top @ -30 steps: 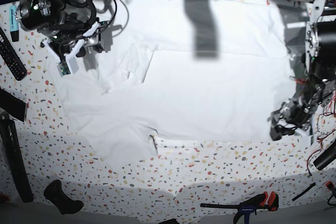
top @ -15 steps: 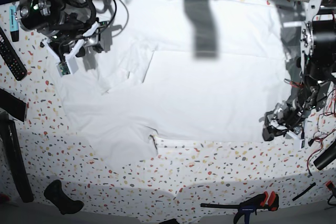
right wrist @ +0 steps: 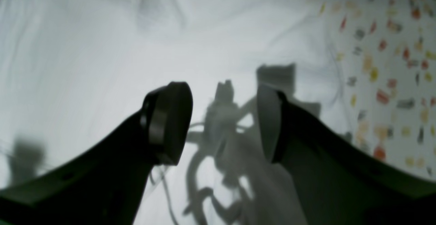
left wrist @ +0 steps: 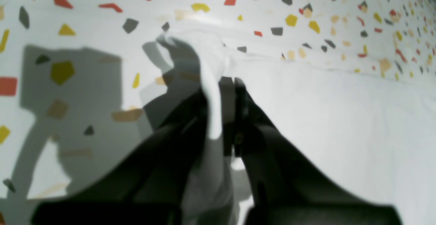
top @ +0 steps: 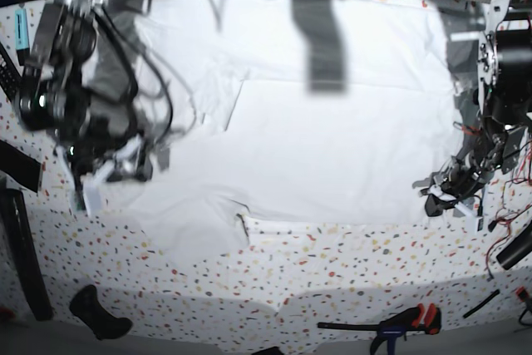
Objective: Fold the T-shirt properly
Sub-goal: 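Lift the folded edge and pull it toward the robot, folding again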
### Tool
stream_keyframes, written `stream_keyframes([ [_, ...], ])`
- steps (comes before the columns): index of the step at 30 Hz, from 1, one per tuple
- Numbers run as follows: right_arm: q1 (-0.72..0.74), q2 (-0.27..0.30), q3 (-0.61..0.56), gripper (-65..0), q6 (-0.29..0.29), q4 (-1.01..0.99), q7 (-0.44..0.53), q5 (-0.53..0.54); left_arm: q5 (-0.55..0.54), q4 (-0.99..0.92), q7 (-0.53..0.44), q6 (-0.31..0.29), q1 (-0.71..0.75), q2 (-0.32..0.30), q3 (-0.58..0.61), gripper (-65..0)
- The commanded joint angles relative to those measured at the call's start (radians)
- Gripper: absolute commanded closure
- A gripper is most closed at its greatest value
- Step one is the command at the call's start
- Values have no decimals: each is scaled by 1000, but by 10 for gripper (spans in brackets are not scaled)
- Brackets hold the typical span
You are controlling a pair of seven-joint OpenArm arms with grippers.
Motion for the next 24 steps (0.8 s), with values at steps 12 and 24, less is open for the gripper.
stream_keyframes([
  [12, 579, 75, -186, -335, 135, -861, 126, -180, -6, 46, -8, -9, -24, -12, 0, 0],
  [24, 668, 182, -396, -336, 132, -1075, 351, -304, -6, 46, -8, -9, -24, -12, 0, 0],
])
